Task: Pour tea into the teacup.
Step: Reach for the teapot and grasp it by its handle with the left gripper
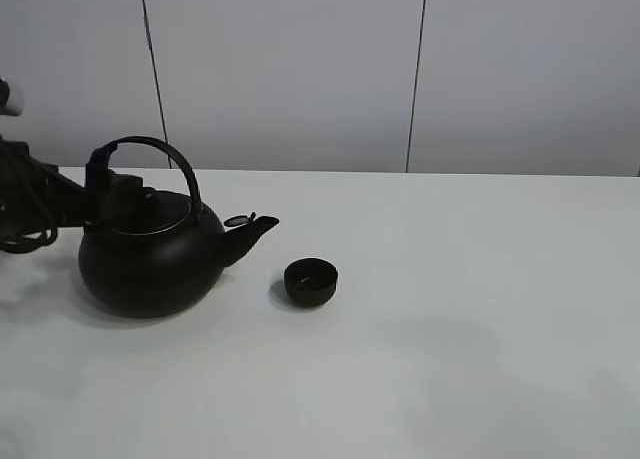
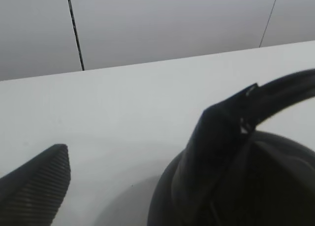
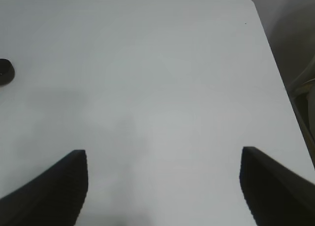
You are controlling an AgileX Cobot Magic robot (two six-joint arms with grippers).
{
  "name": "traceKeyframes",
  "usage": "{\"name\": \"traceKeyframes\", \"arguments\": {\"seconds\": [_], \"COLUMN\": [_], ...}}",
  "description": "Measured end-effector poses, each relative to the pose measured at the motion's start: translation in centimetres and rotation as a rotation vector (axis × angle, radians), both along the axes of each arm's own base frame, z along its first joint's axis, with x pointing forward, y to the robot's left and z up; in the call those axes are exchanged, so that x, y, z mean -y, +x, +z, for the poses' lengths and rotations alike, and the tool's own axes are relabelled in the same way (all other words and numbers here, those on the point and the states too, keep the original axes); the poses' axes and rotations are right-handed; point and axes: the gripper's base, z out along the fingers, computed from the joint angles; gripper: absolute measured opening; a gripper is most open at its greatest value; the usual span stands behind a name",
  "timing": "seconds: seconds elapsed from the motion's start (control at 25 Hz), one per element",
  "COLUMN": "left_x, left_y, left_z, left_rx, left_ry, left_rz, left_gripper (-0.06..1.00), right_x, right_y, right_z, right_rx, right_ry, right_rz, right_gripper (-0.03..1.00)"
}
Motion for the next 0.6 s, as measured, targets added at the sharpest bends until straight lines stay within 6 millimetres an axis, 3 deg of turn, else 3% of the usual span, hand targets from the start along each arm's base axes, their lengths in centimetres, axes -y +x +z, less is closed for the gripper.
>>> {"name": "traceKeyframes", "arguments": {"seconds": [0.28,0.6], "left_x": [0.07,0.36], "left_y": [0.17,0.1], "left_z": [-0.26,-0.24], "left_rx": [0.012,0.025], "left_ry": [-0.017,-0.014], "left_rz": [-0.001,-0.033], "left_gripper": [0.68,0.23], "right_x": [0.0,0.0], "right_y": [0.0,0.0], "right_z": [0.0,0.0], "right_rx": [0.0,0.0], "right_ry": [0.0,0.0], "right_rz": [0.0,0.0], "right_gripper": [0.58,0.58]}}
